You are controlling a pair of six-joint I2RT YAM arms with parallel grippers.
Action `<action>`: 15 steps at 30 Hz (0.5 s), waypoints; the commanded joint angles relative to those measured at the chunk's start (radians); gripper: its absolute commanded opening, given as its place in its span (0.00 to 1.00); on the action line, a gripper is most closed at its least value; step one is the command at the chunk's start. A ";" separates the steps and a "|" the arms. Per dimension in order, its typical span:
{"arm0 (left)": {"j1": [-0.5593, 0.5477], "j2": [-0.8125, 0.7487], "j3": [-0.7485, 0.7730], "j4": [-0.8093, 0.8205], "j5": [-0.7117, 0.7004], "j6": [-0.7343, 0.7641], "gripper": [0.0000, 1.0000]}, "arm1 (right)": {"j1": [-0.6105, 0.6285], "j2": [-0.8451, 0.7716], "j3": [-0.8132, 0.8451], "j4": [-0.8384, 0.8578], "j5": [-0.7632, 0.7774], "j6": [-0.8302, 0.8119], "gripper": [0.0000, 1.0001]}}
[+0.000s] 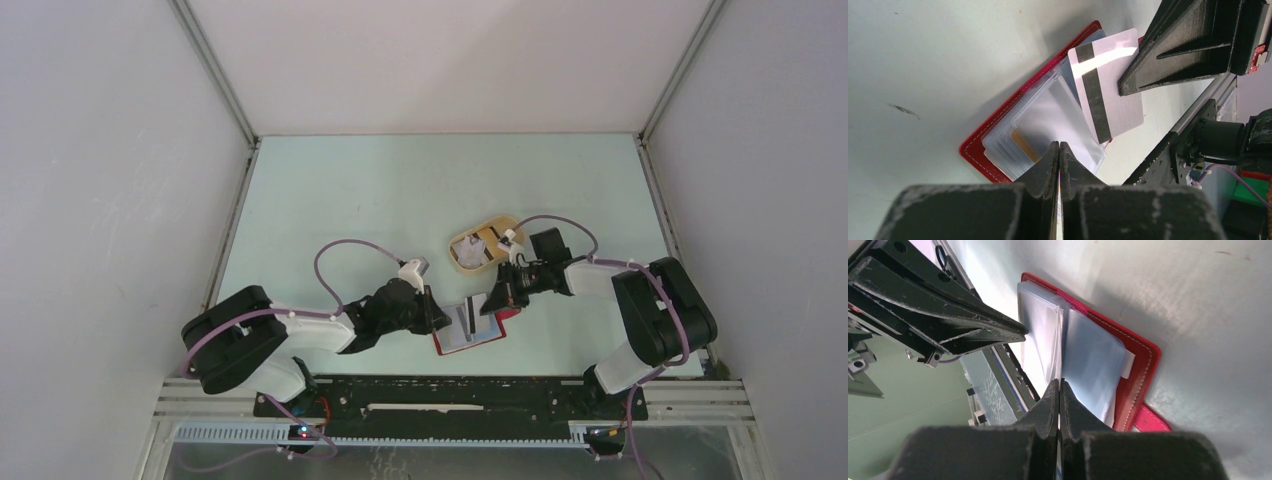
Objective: Put the credit cards into the card holder
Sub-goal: Insert the credit card into the card holder.
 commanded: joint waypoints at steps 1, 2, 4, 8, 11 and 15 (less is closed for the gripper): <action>-0.001 -0.005 -0.006 -0.038 -0.033 0.014 0.05 | -0.030 -0.012 -0.019 0.045 0.024 0.028 0.00; -0.002 -0.006 -0.007 -0.037 -0.033 0.014 0.05 | -0.032 -0.010 -0.021 0.051 0.024 0.031 0.00; -0.001 -0.008 -0.008 -0.038 -0.033 0.014 0.05 | -0.030 -0.008 -0.021 0.055 0.027 0.032 0.00; -0.002 -0.005 -0.006 -0.037 -0.033 0.014 0.05 | -0.029 -0.001 -0.022 0.058 0.027 0.028 0.00; -0.001 -0.005 -0.005 -0.037 -0.032 0.016 0.05 | -0.022 0.006 -0.023 0.051 0.029 0.020 0.00; -0.001 -0.005 -0.006 -0.037 -0.032 0.017 0.04 | -0.007 0.025 -0.022 0.036 0.045 -0.002 0.00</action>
